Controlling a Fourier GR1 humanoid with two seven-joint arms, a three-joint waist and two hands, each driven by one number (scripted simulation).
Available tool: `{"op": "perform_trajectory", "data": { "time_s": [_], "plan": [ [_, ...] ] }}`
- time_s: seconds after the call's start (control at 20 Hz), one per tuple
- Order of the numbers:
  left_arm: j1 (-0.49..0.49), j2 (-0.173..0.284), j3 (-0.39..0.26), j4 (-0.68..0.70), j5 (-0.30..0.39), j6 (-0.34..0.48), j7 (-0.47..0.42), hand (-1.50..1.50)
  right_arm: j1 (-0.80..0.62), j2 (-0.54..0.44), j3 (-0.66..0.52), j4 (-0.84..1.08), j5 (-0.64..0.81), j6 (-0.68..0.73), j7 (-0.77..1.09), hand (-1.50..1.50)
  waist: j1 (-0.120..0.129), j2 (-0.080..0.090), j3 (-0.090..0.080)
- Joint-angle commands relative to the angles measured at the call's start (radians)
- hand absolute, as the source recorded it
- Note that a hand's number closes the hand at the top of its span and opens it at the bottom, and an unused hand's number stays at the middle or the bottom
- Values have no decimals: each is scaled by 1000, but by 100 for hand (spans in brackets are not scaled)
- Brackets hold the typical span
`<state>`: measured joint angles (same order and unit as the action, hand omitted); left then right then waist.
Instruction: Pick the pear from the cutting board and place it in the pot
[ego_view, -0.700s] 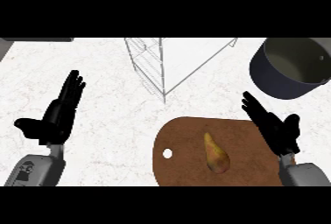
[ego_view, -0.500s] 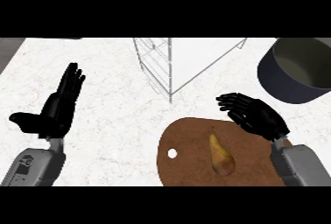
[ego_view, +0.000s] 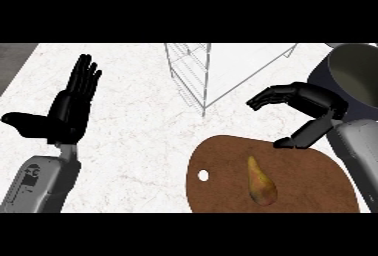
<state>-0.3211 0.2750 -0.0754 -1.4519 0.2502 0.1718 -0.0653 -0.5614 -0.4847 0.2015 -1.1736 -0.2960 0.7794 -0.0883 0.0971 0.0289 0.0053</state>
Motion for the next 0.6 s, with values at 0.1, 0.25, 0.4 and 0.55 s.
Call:
{"op": "perform_trajectory", "data": {
  "time_s": [0.1, 0.25, 0.4, 0.55],
  "plan": [
    [-26, 27, 32, 2, 15, -10, 28, 0, -136, -77, -4, 128, 92, 267, -273, -150, -13, -1, 0],
    [-52, 17, 19, -7, 8, 3, 61, 0, -225, -111, 41, 130, 166, 287, -280, -150, -6, -1, 0],
    [-37, -1, 8, -16, -4, 22, 56, 0, -231, -105, 142, 98, 262, 288, -302, -150, -9, -2, 0],
    [-30, 7, 28, -6, 12, 5, 43, 0, -301, -117, 216, 53, 306, 301, -289, -150, -10, -5, -3]
  ]
}}
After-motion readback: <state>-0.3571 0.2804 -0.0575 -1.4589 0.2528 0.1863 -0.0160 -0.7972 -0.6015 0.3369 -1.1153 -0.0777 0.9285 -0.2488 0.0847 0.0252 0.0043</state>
